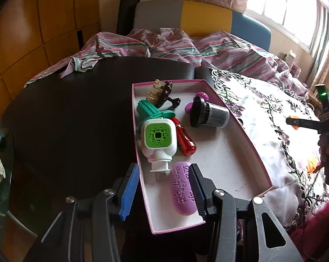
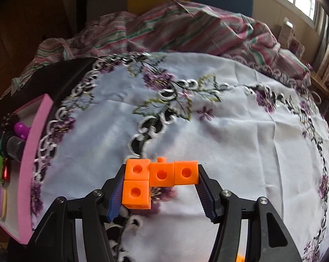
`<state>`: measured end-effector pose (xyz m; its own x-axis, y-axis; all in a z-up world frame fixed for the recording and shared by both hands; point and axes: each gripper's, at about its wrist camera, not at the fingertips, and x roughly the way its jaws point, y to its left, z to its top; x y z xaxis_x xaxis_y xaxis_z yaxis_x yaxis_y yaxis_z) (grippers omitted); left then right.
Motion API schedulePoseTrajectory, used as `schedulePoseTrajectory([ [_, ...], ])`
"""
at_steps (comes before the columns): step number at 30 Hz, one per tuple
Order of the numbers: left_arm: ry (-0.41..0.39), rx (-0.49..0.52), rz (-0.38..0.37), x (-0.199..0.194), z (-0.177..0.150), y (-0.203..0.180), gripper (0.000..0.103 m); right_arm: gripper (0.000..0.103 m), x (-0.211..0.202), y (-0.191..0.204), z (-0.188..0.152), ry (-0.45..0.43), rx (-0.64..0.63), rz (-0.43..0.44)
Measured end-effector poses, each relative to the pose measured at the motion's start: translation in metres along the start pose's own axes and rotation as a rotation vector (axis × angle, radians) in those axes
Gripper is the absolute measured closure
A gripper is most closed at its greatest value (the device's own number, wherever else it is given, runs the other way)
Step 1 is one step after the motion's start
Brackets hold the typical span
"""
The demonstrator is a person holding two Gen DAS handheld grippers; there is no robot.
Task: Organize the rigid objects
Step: 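Open the left gripper to release the purple egg in the tray, then carry the orange blocks into the tray and open the right gripper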
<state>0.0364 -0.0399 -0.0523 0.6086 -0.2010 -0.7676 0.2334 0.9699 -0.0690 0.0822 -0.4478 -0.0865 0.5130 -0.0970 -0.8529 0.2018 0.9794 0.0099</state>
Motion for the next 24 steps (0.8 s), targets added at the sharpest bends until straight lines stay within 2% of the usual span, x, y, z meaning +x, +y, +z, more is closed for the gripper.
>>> schedulePoseTrajectory([
  [6, -0.002, -0.042, 0.000, 0.000, -0.001, 0.013, 0.055, 0.043, -0.044, 0.052, 0.003, -0.079, -0.102, 0.109],
  [12, -0.019, -0.078, 0.010, -0.006, 0.001, 0.027, 0.055, 0.043, -0.074, 0.139, -0.005, -0.120, -0.283, 0.264],
  [16, -0.020, -0.091, 0.012, -0.007, 0.000, 0.034, 0.055, 0.043, -0.076, 0.196, -0.019, -0.099, -0.398, 0.352],
  [19, -0.014, -0.100, 0.010, -0.005, -0.001, 0.037, 0.055, 0.043, -0.066, 0.224, -0.029, -0.061, -0.446, 0.385],
  [24, -0.003, -0.106, 0.005, -0.002, -0.002, 0.040, 0.055, 0.043, -0.029, 0.252, -0.032, 0.052, -0.400, 0.315],
])
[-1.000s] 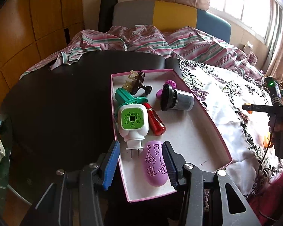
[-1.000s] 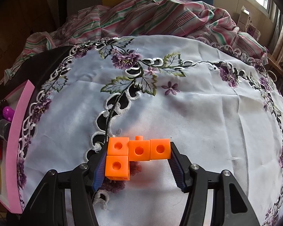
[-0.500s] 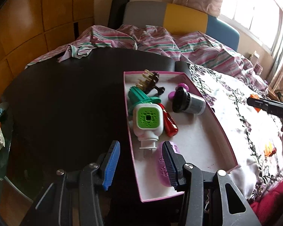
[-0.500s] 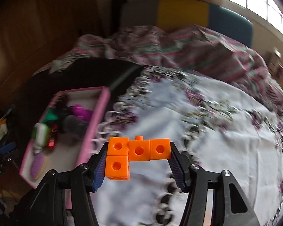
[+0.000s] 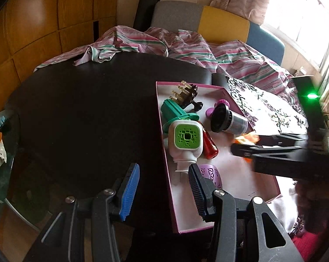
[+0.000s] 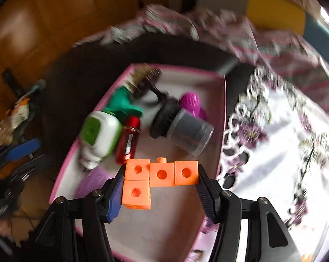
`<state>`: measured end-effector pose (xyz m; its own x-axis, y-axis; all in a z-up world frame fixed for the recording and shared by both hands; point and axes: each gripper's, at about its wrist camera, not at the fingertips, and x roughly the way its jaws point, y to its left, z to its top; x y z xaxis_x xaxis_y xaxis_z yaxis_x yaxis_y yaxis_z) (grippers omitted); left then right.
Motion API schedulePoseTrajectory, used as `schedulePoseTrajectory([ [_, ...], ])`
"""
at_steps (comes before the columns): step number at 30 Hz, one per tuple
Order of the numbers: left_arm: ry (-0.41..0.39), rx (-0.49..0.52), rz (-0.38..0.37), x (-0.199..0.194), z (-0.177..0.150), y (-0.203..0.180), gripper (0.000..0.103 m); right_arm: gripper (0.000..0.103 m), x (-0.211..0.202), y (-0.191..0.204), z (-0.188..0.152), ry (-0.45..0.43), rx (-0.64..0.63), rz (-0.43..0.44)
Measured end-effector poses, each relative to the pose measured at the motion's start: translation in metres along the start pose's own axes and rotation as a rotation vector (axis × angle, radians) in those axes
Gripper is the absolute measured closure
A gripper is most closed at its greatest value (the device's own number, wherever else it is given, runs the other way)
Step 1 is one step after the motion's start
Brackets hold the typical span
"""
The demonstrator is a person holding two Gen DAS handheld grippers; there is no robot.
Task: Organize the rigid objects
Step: 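Carry the orange blocks into the tray and open the right gripper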
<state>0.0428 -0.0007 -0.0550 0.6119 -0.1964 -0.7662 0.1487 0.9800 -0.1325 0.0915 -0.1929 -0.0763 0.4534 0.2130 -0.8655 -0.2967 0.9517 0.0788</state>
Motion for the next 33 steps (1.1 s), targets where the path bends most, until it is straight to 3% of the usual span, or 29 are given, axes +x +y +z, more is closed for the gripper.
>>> schedulePoseTrajectory([
  [5, 0.008, 0.000, -0.005, 0.002, -0.003, 0.001, 0.055, 0.040, 0.037, -0.002, 0.004, 0.040, 0.096, -0.015],
  [9, 0.010, 0.001, -0.011, 0.002, -0.003, 0.000, 0.055, 0.040, 0.042, -0.003, 0.005, 0.015, 0.120, 0.001],
  [16, 0.006, 0.007, -0.008, 0.001, -0.003, 0.000, 0.055, 0.040, 0.027, -0.009, -0.003, -0.022, 0.157, 0.035],
  [33, -0.012, 0.033, 0.012, -0.011, -0.005, -0.006, 0.055, 0.040, -0.018, -0.002, -0.017, -0.117, 0.165, 0.006],
])
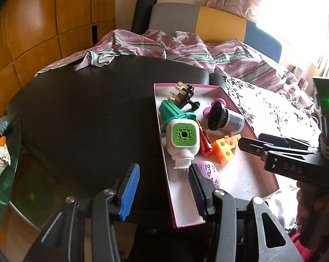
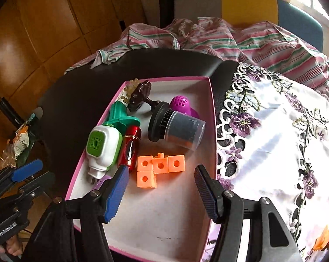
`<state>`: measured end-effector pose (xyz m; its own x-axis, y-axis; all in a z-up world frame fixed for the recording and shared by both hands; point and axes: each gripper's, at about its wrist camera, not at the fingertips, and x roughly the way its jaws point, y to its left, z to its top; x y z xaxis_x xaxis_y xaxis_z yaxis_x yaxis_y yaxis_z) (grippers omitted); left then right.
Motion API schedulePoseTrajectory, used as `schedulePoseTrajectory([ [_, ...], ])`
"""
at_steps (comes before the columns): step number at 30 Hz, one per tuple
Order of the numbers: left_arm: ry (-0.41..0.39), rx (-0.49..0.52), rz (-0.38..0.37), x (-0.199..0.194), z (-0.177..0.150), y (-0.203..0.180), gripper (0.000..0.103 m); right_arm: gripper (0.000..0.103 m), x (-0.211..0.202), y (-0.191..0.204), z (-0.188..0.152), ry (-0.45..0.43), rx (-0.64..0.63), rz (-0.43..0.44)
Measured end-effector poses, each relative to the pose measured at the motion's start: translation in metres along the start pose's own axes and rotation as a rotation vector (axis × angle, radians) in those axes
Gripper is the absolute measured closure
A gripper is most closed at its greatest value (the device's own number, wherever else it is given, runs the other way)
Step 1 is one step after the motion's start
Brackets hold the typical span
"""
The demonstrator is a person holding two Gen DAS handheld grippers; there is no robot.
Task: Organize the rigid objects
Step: 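Carry the orange blocks into the tray and open the right gripper, then move both grippers from the tray back over the cloth toward the yellow and red toys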
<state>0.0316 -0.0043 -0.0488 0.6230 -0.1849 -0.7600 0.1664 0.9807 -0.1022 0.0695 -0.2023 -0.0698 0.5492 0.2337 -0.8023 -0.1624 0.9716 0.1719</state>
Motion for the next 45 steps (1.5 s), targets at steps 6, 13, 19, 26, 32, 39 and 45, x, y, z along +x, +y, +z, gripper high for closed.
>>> schedulePoseTrajectory([
  [6, -0.003, 0.015, -0.003, -0.002, -0.001, -0.006, 0.055, 0.040, -0.013, 0.001, -0.003, -0.026, -0.001, 0.005],
  [13, -0.001, 0.038, -0.013, -0.004, -0.002, -0.013, 0.055, 0.040, -0.025, -0.006, -0.005, -0.042, 0.013, 0.005],
  [19, -0.001, 0.066, -0.024, -0.005, 0.000, -0.022, 0.055, 0.040, -0.048, -0.033, -0.006, -0.066, 0.076, 0.012],
  [26, -0.007, 0.112, -0.051, -0.004, 0.004, -0.040, 0.055, 0.040, -0.085, -0.092, -0.014, -0.106, 0.219, -0.025],
  [32, 0.003, 0.158, -0.092, 0.000, 0.009, -0.061, 0.055, 0.040, -0.125, -0.163, -0.036, -0.160, 0.402, -0.115],
  [39, 0.010, 0.215, -0.143, 0.005, 0.014, -0.092, 0.055, 0.040, -0.167, -0.226, -0.074, -0.204, 0.557, -0.242],
  [45, 0.020, 0.280, -0.200, 0.011, 0.018, -0.128, 0.054, 0.040, -0.184, -0.268, -0.106, -0.246, 0.706, -0.295],
])
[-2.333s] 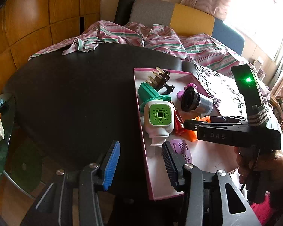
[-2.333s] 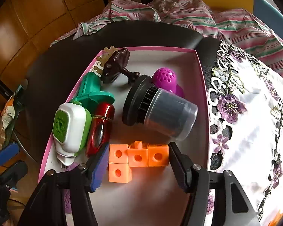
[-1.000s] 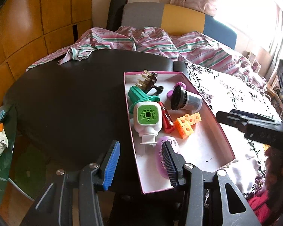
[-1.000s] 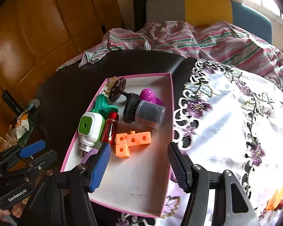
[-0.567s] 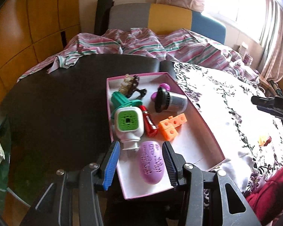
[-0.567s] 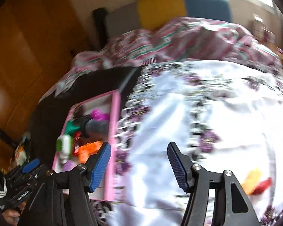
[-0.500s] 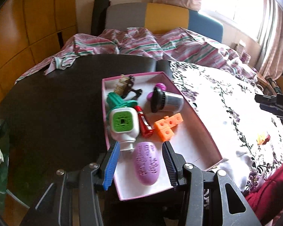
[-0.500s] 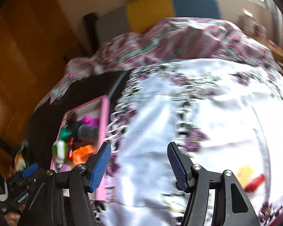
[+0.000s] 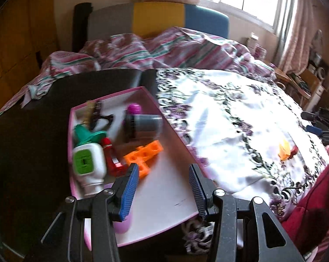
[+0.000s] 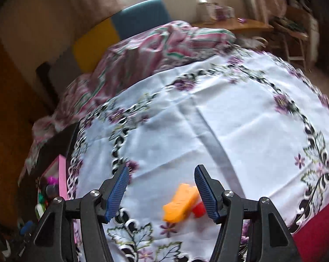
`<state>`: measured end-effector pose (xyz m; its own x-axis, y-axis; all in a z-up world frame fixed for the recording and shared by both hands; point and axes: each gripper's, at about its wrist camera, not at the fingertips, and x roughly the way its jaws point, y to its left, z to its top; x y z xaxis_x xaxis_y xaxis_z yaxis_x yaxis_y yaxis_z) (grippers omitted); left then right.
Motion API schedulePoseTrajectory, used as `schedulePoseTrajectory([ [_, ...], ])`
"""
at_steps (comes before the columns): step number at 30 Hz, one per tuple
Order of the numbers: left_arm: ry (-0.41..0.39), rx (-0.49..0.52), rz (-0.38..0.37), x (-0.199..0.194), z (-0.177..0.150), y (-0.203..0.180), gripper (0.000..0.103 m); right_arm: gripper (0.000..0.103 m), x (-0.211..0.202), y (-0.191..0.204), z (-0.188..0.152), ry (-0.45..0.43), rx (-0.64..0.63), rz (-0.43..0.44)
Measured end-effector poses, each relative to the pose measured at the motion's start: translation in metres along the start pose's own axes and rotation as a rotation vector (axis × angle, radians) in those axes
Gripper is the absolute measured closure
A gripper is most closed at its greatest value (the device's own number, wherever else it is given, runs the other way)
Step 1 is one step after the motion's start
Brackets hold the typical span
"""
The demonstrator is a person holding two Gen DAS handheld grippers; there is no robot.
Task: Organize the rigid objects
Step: 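Move both grippers from the tray back over the cloth toward the yellow and red toys, then grasp the yellow toy with the left gripper while the right gripper grasps the red block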
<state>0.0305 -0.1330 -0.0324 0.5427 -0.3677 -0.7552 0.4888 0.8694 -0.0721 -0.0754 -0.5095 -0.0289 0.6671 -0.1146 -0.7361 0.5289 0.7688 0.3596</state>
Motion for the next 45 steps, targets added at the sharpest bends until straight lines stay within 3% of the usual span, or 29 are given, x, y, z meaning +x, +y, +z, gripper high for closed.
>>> schedulePoseTrajectory([
  [6, 0.021, 0.074, -0.067, 0.017, 0.009, -0.037, 0.054, 0.040, 0.001, -0.045, -0.001, -0.026, 0.217, 0.132],
  [17, 0.080, 0.247, -0.242, 0.057, 0.023, -0.133, 0.054, 0.040, -0.008, -0.066, -0.006, -0.108, 0.339, 0.234],
  [26, 0.155, 0.364, -0.414, 0.091, 0.027, -0.220, 0.054, 0.040, -0.005, -0.070, -0.006, -0.102, 0.354, 0.272],
  [32, 0.193, 0.425, -0.443, 0.113, 0.029, -0.254, 0.054, 0.040, -0.006, -0.070, -0.007, -0.106, 0.354, 0.292],
  [45, 0.261, 0.424, -0.487, 0.151, 0.036, -0.284, 0.056, 0.040, -0.004, -0.072, -0.007, -0.102, 0.367, 0.326],
])
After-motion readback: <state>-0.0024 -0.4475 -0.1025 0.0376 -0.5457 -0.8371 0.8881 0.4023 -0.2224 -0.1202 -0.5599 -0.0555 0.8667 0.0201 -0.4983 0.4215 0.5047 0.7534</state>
